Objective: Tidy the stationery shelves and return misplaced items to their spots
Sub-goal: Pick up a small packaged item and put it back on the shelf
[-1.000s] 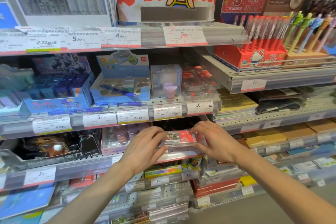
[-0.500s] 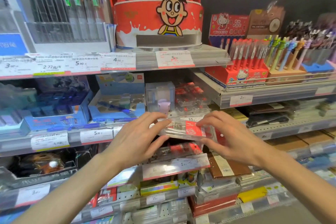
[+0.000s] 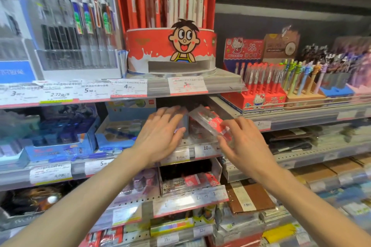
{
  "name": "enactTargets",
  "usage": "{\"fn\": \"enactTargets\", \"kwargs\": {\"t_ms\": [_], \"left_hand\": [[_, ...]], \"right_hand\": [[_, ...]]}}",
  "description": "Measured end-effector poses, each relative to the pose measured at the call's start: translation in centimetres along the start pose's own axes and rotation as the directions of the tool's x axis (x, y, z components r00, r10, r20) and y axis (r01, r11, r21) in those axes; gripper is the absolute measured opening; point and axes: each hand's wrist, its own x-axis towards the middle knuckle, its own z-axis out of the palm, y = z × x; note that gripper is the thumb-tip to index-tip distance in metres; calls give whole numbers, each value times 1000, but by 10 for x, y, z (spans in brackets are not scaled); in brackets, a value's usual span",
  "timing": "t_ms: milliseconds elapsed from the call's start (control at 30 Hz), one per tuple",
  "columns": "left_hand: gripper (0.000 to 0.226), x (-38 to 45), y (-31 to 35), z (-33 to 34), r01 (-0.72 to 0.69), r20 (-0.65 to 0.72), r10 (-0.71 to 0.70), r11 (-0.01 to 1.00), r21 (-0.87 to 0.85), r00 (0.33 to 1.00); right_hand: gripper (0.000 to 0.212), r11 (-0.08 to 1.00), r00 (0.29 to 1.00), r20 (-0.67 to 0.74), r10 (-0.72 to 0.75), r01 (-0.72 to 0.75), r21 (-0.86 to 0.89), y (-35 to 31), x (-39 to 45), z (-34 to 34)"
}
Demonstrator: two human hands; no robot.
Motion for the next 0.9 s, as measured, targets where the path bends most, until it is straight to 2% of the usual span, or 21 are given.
{"fn": "enactTargets", "kwargs": {"t_ms": [133,233,467,567,700,800,900], "left_hand": [[59,3,-7,5,49,97,-52,998,26,994],[58,4,-9,7,47,104,-50,998,36,993],[56,5,-10,8,58,120,-63,997,44,991],[60,5,-13,10,62,125,-65,998,22,990],[67,4,-16,14,50,108,-50,999,6,993],[65,3,-16,15,52,96,-52,999,-2,994],[61,1,-16,16,58,92,-57,998,-3,994]], "right_hand": [[33,988,992,37,120,-116,-99,-10,19,12],[37,980,984,60,169,-161,-120,-21,35,20],[48,965,967,148,206,-176,-194,-33,67,39],[58,965,967,206,150,-98,-245,-29,71,39],[66,994,933,358,-24,61,-94,-7,68,32],[60,984,902,413,-123,164,-64,2,68,39],[55,978,907,396,-141,189,-85,0,66,51]]}}
